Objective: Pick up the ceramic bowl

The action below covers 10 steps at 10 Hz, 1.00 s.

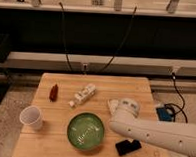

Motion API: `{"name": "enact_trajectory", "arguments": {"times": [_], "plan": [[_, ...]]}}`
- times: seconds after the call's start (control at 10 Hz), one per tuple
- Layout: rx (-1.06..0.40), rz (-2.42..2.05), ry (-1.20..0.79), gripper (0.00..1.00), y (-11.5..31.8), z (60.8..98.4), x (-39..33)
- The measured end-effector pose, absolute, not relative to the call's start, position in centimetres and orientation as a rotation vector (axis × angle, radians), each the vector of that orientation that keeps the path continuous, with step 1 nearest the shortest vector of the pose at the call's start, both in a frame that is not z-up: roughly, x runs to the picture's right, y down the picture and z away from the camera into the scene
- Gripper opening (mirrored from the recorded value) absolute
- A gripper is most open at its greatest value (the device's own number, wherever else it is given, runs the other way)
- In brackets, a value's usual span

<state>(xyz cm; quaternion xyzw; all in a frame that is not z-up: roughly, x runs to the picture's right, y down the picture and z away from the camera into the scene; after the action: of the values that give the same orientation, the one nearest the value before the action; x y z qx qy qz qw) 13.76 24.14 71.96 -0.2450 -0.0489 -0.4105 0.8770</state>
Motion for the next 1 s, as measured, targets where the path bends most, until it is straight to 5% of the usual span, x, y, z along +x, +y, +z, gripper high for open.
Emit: {"name": "enact_trajectory", "arguments": {"times": [1.0], "plan": [[-0.520,-0.923,-0.184,0.80,25.8,72.6,12.6]]}}
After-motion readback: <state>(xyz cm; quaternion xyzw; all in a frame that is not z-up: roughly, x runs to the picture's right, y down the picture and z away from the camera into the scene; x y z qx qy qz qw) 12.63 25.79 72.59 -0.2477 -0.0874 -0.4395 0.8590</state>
